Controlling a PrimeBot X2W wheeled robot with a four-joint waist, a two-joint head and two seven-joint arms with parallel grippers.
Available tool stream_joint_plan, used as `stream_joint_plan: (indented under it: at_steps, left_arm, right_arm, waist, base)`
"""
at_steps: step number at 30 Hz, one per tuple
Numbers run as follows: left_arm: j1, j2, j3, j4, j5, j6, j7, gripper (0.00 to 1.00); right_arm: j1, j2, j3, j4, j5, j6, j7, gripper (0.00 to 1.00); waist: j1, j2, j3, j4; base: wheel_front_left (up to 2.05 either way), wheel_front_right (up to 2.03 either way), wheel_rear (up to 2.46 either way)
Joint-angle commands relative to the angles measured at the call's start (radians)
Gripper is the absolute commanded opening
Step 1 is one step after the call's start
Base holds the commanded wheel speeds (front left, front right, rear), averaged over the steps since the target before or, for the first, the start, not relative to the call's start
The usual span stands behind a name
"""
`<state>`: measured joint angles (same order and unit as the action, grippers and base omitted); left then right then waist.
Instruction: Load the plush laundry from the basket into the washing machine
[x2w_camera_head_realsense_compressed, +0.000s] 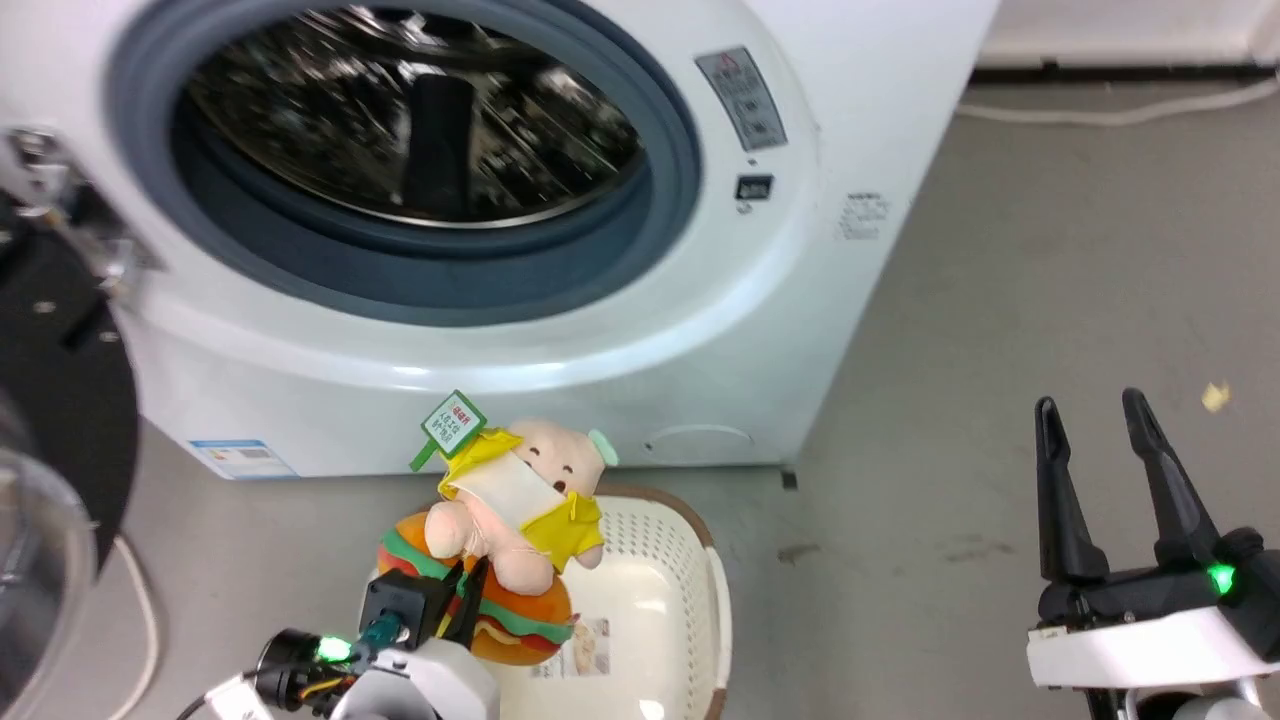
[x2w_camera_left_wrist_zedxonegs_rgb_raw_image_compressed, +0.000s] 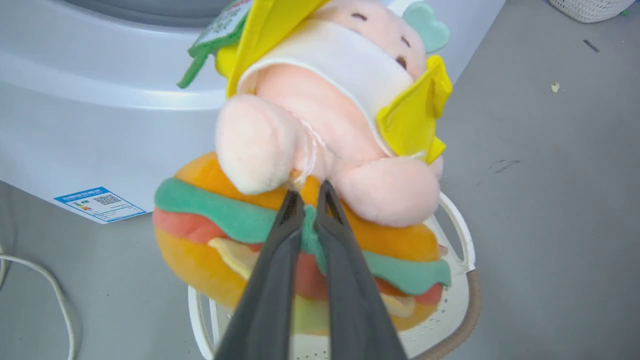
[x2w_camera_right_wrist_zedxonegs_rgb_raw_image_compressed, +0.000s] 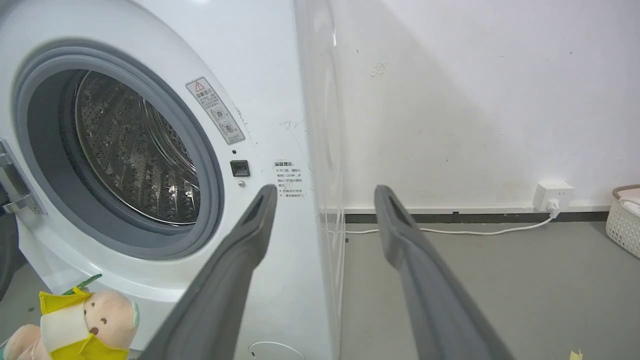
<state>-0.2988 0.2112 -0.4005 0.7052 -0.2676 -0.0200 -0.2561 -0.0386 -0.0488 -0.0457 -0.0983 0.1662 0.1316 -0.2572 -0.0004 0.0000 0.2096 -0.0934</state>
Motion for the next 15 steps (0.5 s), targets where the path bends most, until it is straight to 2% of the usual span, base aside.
stream_joint_plan:
  at_steps: [1,10,15]
  left_arm:
    - [0.031,0.001,0.018,-0.047,-0.006,0.007,-0.006,0.0]
    - [0.163,-0.04,0.139,-0.404,0.031,0.055,-0.006,0.0]
    - [0.143,-0.068,0.205,-0.54,0.055,0.048,-0.006,0.0]
  right_arm:
    - [0.016,-0.001,0.0,0.003,-0.006,-0.001,-0.005,1.0]
    - [0.032,-0.001,0.012,-0.006,0.003,-0.001,-0.005,1.0]
    - [0.016,-0.001,0.02,-0.016,-0.002,-0.001,-0.005,1.0]
  waist:
    - [0.0004,0.0,-0.046,0.039]
    - [0.0004,0.0,-0.059,0.041]
    - [0.0004,0.0,0.001,0.023]
  base:
    - [0.0,0.0,0.0]
    - [0.0,0.0,0.0]
    - [0.0,0.0,0.0]
